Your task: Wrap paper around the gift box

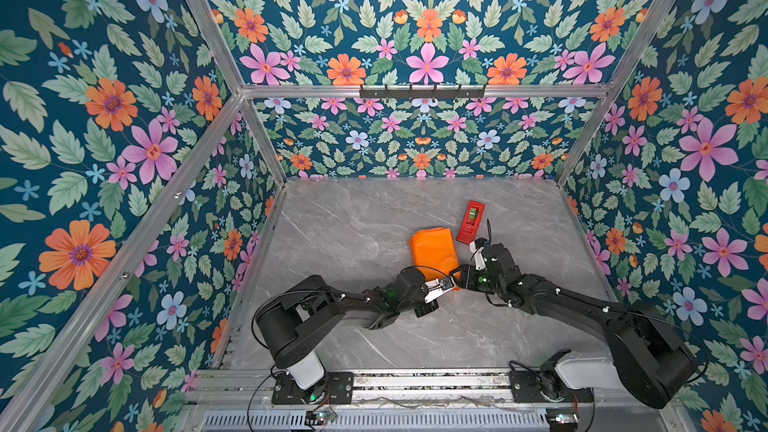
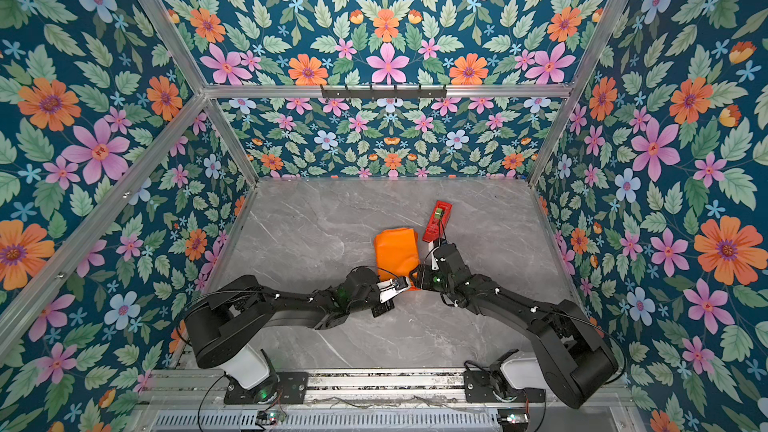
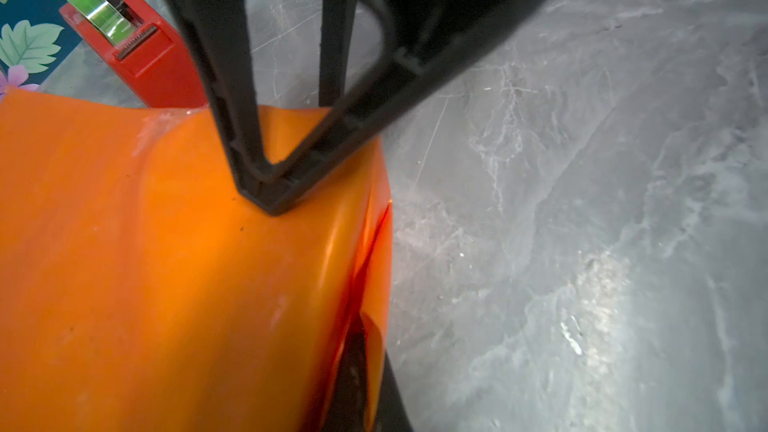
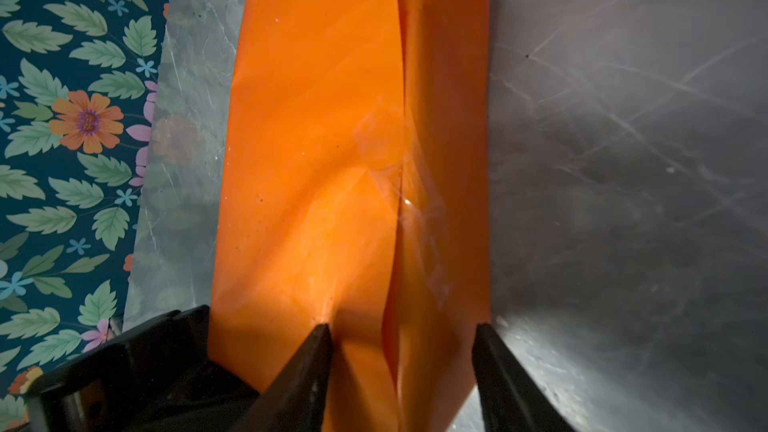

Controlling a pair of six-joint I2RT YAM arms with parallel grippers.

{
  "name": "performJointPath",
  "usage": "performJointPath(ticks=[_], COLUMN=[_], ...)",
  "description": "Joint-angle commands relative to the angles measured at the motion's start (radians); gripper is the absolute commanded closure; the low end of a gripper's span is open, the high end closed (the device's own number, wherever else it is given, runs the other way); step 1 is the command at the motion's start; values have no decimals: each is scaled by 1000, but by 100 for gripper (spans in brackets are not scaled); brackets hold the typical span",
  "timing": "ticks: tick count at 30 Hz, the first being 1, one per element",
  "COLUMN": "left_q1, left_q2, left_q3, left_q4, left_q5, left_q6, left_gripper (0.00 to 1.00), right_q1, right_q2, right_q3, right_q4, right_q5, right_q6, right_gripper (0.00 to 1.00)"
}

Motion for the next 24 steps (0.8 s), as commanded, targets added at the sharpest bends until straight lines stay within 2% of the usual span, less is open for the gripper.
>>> performJointPath(ticks=[1, 11, 15, 20, 24], left_q1=[-12, -13, -13, -13, -13], left_q2=[-31, -13, -14, -18, -17], left_q3=[-19, -22, -25, -26, -23], left_q4=[75, 101, 100, 97, 95], left_q5=[5, -57, -52, -51, -47], left_q6=[-51, -83, -87, -87, -84], left_gripper=[100, 100, 100, 100, 100], right_q1=[2, 2, 3, 24, 62], right_q2=[23, 17, -58, -149, -155], right_q3=[7, 70, 31, -43, -112], right_q4=[-107, -165, -161, -132, -42], right_q5=[-72, -135, -109, -43, 13], right_q6=[-52, -182, -227, -285, -303], right_gripper=[45, 42, 38, 28, 25])
